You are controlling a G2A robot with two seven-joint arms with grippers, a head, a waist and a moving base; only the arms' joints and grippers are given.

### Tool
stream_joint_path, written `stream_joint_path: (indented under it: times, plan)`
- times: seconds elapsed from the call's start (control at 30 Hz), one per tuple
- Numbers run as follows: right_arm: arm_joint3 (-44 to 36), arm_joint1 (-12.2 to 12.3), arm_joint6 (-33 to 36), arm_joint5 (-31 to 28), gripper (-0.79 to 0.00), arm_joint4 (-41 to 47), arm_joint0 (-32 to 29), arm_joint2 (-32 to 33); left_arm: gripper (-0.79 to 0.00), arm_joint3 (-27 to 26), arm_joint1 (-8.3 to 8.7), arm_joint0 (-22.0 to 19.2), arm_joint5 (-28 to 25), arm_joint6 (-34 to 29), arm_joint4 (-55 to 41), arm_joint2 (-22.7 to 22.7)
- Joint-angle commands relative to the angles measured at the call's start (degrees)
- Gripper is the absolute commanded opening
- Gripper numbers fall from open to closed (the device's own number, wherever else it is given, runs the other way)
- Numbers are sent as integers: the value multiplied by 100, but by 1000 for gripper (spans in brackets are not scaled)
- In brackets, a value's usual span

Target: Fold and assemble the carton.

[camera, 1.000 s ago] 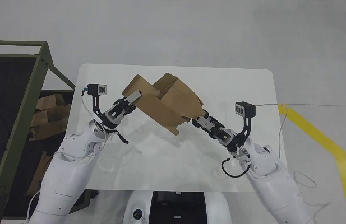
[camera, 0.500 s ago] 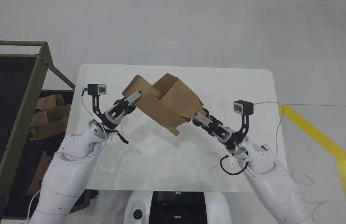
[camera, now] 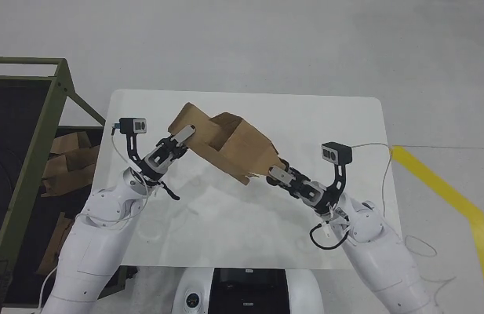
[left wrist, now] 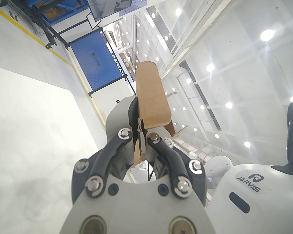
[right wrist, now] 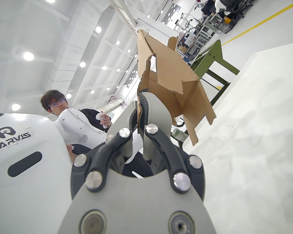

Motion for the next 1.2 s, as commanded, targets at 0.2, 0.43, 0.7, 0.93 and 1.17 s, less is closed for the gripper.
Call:
stream_joint_path:
  times: [0.2, 0.43, 0.7, 0.93, 1.17]
  plan:
    - [-45, 17, 345, -138, -785, -39, 67, -101, -785, -15, -24, 26, 6, 113, -1, 23]
    - [-70, 31, 511, -206, -785, -96, 103, -180, -785, -18, -47, 42, 1, 193, -42, 57]
    - [-68, 43, 519, -226, -785, -150, 126, -227, -785, -10, -65, 36, 30, 141, -105, 82]
    - [-67, 54, 476, -214, -714, -172, 130, -243, -785, -16, -77, 46, 28, 131, -99, 75]
    - [-75, 65, 443, -189, -560, -166, 143, -256, -785, -17, -89, 49, 3, 120, -92, 61]
